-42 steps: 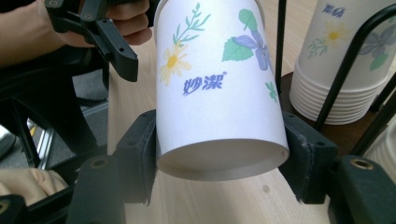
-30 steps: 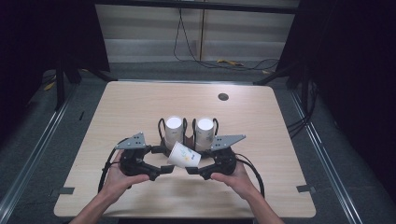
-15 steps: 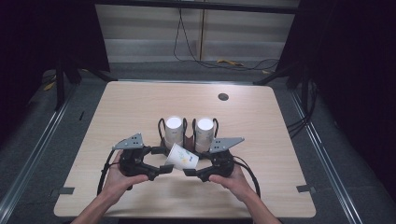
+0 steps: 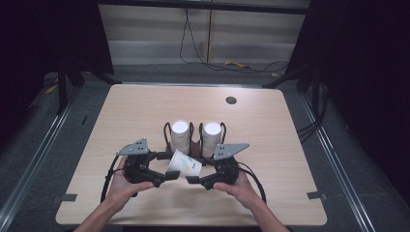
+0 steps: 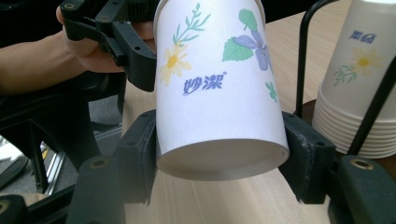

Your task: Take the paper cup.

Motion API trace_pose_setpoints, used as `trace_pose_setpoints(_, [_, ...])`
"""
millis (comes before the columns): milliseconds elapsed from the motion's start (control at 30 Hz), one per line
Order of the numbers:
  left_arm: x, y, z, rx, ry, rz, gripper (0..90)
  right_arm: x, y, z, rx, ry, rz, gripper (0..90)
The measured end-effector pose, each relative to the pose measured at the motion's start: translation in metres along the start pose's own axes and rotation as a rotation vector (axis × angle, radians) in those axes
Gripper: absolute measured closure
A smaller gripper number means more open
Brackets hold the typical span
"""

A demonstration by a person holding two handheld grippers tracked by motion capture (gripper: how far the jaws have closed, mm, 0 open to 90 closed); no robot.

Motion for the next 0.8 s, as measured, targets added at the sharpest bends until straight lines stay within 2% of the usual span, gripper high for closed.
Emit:
trace_pose_setpoints(267, [0.0027,0.0019,-0.0007,-0.025,0.034,-0.009,16.4,-0.0006,-0.0028,0.0023,0.021,-0.003,-0.008,37.1])
trace_pose_setpoints(333, [0.0022,0.0015,0.0000,-0.016,0.032,-0.010,16.1,-0.0008,-0.0027,0.0031,0.020,-0.005,-0.008,37.2])
trace_pose_setpoints(800, [0.0018,0.0026,0.0033,-0.042,0.038,-0.032,15.3,-0.0010,-0.0045,0.0064,0.028,-0.005,-0.027,37.1])
Point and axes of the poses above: each handheld gripper's, and its own axes: z roughly forward along the jaws, x roughly out of its top, y roughly to its right, the point moved 8 cm from there along z, roughly forward along the jaws, and after that the axes turned 13 degrees about z, right-handed, at the moved point
